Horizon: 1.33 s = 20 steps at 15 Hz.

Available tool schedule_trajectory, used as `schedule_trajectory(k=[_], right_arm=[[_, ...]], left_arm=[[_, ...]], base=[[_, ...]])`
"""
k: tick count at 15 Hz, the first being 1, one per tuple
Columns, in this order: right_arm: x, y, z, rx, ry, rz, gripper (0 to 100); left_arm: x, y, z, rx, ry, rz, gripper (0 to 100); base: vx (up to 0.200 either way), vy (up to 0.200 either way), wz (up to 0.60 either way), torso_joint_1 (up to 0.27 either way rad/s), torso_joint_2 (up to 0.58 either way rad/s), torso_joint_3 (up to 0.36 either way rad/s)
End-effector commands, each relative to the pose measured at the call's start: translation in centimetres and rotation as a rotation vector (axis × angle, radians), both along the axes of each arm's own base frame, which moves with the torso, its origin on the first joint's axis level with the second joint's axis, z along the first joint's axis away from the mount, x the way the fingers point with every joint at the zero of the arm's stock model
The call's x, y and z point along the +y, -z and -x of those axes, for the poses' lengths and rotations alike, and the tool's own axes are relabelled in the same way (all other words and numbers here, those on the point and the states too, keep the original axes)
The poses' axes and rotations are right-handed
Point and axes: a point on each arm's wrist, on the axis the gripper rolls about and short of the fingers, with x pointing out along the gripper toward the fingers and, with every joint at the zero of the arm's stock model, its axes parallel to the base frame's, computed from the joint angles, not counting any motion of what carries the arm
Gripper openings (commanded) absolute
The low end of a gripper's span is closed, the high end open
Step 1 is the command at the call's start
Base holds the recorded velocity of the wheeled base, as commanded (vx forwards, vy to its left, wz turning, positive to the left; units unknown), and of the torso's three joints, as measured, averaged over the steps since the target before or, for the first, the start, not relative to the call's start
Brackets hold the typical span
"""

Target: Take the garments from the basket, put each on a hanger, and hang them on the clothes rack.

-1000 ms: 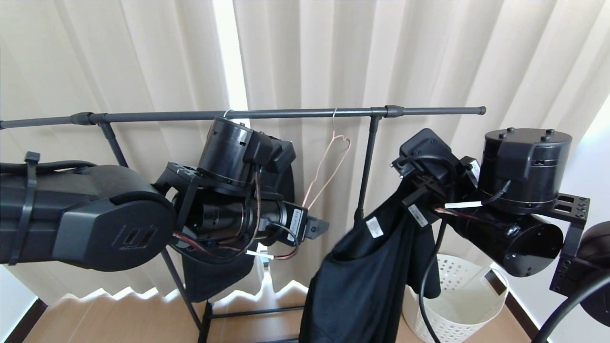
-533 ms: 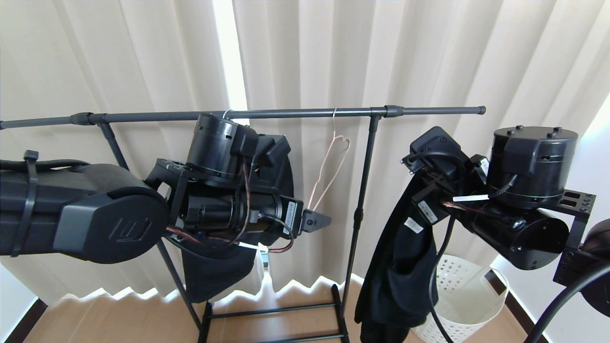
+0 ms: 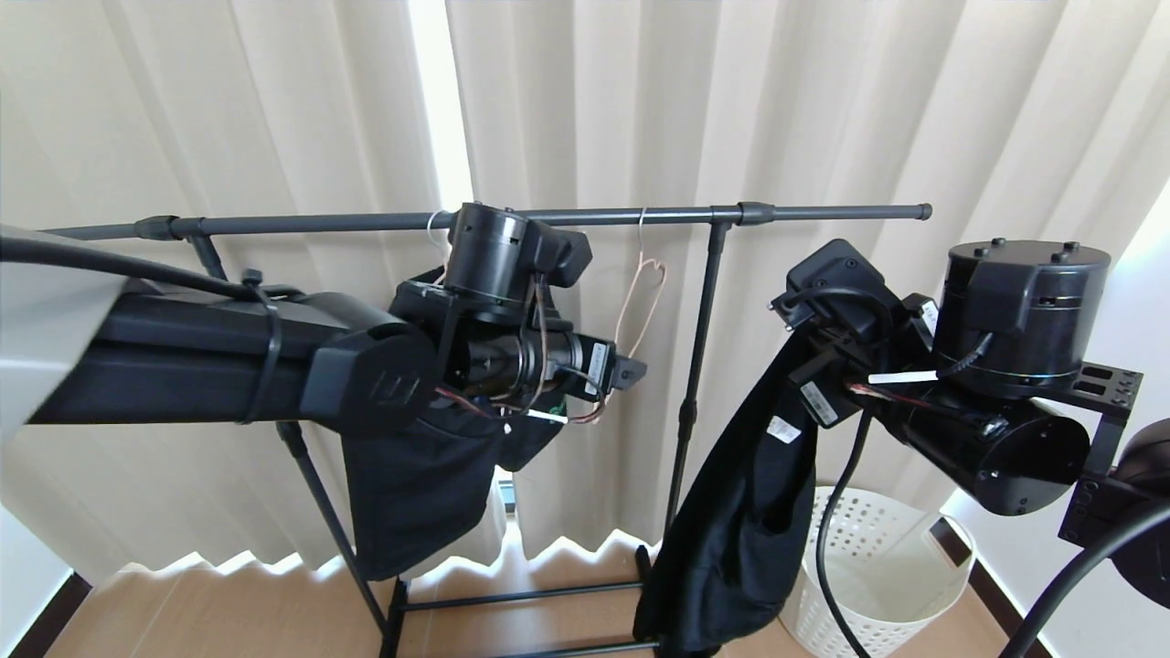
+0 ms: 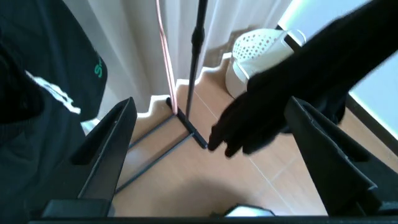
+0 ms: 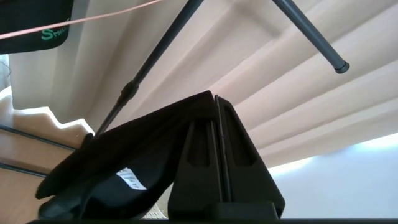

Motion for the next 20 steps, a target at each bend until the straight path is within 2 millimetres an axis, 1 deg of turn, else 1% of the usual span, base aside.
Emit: schedule_trajectory(k=[1, 2, 3, 4, 5, 6, 7, 8, 10, 13, 20], right_arm=[[0.0, 0.2, 0.0, 0.005, 0.0, 0.004, 0], [0.0, 0.2, 0.0, 0.005, 0.0, 0.004, 0], [0.1, 0.2, -0.1, 0.005, 0.0, 0.004, 0], [0.1, 0.2, -0.1, 0.005, 0.0, 0.004, 0], [0.1, 0.2, -0.1, 0.005, 0.0, 0.004, 0], [0.1, 0.1, -0.1, 0.003, 0.0, 0.003, 0], [0.1, 0.2, -0.1, 0.005, 0.0, 0.004, 0], [0.1, 0.3, -0.1, 0.007, 0.0, 0.005, 0], [0.3, 0.6, -0.4, 0.012, 0.0, 0.009, 0], [0.3, 0.6, -0.5, 0.003, 0.0, 0.003, 0], [0.3, 0.6, -0.5, 0.005, 0.0, 0.004, 0]], left_arm=[[-1.8, 2.8, -2.8, 0.011, -0.046, -0.038, 100], [-2.4, 3.0, -3.7, -0.006, -0.068, -0.035, 100], [-3.2, 3.6, -5.1, -0.02, -0.081, -0.03, 100], [-3.2, 3.8, -5.5, -0.023, -0.087, -0.03, 100], [-3.7, 4.4, -7.0, -0.05, -0.123, -0.037, 100], [-3.9, 4.7, -7.9, -0.067, -0.152, -0.037, 100], [-4.0, 4.9, -8.4, -0.073, -0.162, -0.036, 100], [-4.1, 5.3, -9.4, -0.085, -0.174, -0.029, 100], [-4.2, 5.4, -10.5, -0.103, -0.186, -0.014, 100], [-4.4, 5.9, -11.3, -0.104, -0.188, -0.024, 100], [-4.9, 6.5, -11.3, -0.138, -0.143, -0.096, 100]], base=[[0.0, 0.0, 0.0, 0.0, 0.0, 0.0], [0.0, 0.0, 0.0, 0.0, 0.0, 0.0], [0.0, 0.0, 0.0, 0.0, 0.0, 0.0], [0.0, 0.0, 0.0, 0.0, 0.0, 0.0], [0.0, 0.0, 0.0, 0.0, 0.0, 0.0], [0.0, 0.0, 0.0, 0.0, 0.0, 0.0], [0.0, 0.0, 0.0, 0.0, 0.0, 0.0], [0.0, 0.0, 0.0, 0.0, 0.0, 0.0], [0.0, 0.0, 0.0, 0.0, 0.0, 0.0], [0.0, 0.0, 0.0, 0.0, 0.0, 0.0], [0.0, 0.0, 0.0, 0.0, 0.0, 0.0]])
